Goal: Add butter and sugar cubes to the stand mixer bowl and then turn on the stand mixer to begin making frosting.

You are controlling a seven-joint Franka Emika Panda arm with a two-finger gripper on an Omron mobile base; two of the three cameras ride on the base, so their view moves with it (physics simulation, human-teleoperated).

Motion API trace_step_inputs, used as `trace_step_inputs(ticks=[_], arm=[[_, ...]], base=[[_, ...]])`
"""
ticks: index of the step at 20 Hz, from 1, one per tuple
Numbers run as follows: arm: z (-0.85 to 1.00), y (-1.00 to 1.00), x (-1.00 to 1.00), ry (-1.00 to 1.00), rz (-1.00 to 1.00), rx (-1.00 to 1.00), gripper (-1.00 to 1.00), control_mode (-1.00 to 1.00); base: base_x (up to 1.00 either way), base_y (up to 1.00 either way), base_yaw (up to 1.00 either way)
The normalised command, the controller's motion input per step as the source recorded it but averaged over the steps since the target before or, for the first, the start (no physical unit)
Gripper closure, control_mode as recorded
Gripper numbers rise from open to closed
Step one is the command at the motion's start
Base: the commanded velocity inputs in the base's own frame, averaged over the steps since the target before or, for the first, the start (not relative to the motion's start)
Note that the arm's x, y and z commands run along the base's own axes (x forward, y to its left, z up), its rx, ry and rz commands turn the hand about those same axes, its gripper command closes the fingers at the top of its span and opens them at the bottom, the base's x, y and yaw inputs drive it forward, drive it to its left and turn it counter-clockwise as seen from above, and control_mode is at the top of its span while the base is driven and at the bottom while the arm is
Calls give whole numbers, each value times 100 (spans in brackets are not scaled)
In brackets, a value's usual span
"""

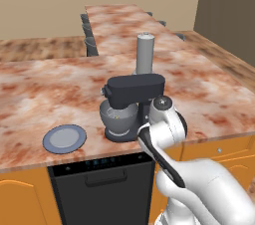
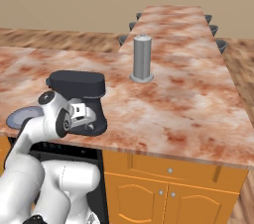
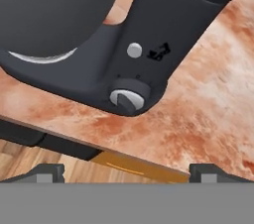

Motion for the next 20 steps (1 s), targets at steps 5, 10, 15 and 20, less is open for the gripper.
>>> trace_step_inputs(ticks=[5, 10, 15, 20], arm=[[-35, -8, 5, 0, -2, 0, -100, -100], [-36, 0, 7, 0, 0, 0, -100, -100], [-41, 0, 24, 0, 0, 0, -100, -100], [-50, 0, 31, 0, 0, 0, -100, -100]], base=[[0, 0, 0], [0, 0, 0], [0, 0, 0], [0, 0, 0]])
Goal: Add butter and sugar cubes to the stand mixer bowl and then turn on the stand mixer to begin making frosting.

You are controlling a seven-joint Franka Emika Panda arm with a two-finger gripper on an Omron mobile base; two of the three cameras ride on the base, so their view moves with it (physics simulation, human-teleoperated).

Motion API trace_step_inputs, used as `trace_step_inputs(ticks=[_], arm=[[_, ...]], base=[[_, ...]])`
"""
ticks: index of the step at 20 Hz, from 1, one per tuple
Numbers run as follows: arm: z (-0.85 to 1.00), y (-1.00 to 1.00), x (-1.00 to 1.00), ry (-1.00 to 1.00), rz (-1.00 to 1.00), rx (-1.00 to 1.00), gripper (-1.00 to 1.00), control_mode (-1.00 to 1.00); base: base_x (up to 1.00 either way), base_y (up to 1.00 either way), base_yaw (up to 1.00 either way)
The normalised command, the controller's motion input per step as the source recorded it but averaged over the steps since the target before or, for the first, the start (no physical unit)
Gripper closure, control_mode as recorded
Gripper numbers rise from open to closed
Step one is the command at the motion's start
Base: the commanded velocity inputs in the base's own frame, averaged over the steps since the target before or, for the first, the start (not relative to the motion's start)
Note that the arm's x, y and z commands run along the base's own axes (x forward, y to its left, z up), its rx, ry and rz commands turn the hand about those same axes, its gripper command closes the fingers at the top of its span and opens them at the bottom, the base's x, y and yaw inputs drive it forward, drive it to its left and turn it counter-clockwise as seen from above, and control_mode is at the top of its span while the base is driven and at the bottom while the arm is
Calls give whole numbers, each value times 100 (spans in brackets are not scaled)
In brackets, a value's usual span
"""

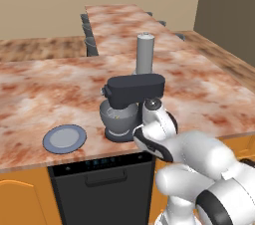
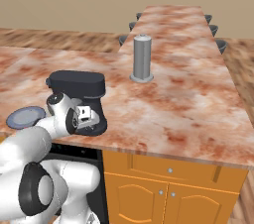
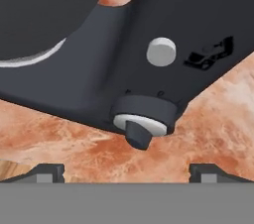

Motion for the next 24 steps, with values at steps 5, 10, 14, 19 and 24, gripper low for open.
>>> trace_step_inputs(ticks=[5, 10, 14, 19, 24], arm=[[-39, 0, 25, 0, 0, 0, -100, -100], [-13, 0, 25, -4, 0, 0, -100, -100], [-6, 0, 29, -4, 0, 0, -100, -100], [-13, 0, 26, 0, 0, 0, -100, -100], [-5, 0, 26, 0, 0, 0, 100, -100]], base=[[0, 0, 0], [0, 0, 0], [0, 0, 0], [0, 0, 0], [0, 0, 0]])
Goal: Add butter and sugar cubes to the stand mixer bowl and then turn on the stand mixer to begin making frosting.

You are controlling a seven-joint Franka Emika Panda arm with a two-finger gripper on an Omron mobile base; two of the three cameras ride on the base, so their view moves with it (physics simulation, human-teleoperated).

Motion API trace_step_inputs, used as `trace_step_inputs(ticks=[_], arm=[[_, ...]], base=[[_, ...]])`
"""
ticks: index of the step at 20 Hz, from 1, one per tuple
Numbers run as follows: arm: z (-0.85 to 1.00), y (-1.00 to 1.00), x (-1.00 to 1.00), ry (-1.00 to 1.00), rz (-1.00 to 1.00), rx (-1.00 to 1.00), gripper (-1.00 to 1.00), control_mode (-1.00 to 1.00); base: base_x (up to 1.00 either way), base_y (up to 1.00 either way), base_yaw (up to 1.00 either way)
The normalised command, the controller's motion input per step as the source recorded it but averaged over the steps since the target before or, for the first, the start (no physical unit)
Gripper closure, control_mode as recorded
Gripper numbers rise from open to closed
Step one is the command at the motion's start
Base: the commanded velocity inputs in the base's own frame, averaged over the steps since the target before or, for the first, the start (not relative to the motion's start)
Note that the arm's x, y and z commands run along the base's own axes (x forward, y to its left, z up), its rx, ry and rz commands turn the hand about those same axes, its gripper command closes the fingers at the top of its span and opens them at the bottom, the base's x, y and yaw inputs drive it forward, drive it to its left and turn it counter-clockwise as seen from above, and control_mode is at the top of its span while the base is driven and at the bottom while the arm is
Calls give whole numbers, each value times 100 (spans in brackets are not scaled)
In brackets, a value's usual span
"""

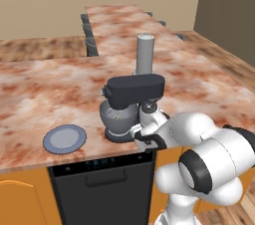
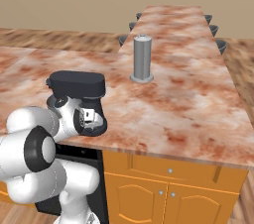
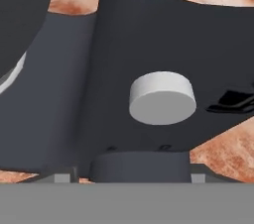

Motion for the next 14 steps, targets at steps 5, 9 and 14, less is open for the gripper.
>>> trace_step_inputs(ticks=[5, 9, 14], arm=[[0, -2, 33, 0, 0, 1, 100, -100], [4, -12, 33, 0, 0, 8, 100, -100], [30, -20, 26, 0, 0, 13, 100, -100]], base=[[0, 0, 0], [0, 0, 0], [0, 0, 0]])
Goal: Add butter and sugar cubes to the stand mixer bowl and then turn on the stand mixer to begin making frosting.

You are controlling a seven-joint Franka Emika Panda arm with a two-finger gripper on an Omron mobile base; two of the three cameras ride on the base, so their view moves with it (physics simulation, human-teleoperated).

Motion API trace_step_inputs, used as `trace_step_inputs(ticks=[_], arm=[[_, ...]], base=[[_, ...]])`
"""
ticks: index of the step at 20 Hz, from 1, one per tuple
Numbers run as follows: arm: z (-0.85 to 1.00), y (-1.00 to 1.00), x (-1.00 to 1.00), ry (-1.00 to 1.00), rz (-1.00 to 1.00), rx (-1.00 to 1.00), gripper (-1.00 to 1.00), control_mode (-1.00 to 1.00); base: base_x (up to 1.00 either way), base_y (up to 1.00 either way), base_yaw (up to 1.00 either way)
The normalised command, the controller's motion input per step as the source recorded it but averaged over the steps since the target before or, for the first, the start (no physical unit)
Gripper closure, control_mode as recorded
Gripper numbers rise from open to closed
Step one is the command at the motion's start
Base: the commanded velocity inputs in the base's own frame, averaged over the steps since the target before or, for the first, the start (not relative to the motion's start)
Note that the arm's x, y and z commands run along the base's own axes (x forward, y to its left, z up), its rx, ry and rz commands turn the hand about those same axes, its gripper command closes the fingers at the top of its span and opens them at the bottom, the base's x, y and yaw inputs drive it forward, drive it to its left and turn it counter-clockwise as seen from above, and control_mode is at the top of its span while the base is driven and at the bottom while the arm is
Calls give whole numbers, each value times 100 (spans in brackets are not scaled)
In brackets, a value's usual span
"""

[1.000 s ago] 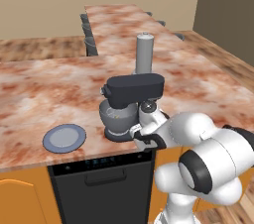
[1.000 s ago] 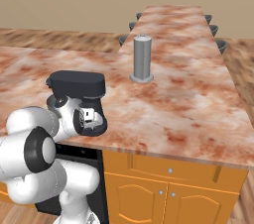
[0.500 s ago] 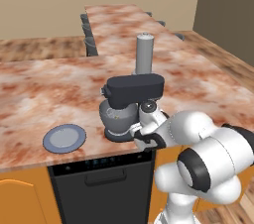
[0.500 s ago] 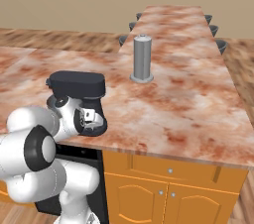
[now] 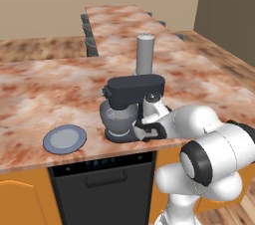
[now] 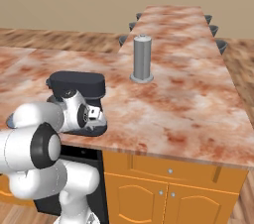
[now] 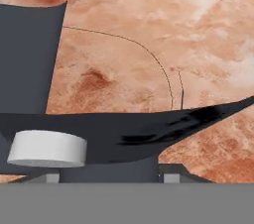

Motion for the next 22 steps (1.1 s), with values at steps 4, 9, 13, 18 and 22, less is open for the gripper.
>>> trace_step_inputs(ticks=[4, 9, 13, 18, 22], arm=[[42, -38, 5, -3, 0, 15, 100, -100], [33, -40, 0, -6, 0, 13, 100, -100], [0, -37, 0, 0, 0, 4, 100, -100], [11, -27, -17, -3, 0, 3, 100, -100], [43, -24, -70, -16, 0, 4, 100, -100]], base=[[0, 0, 0], [0, 0, 0], [0, 0, 0], [0, 0, 0], [0, 0, 0]])
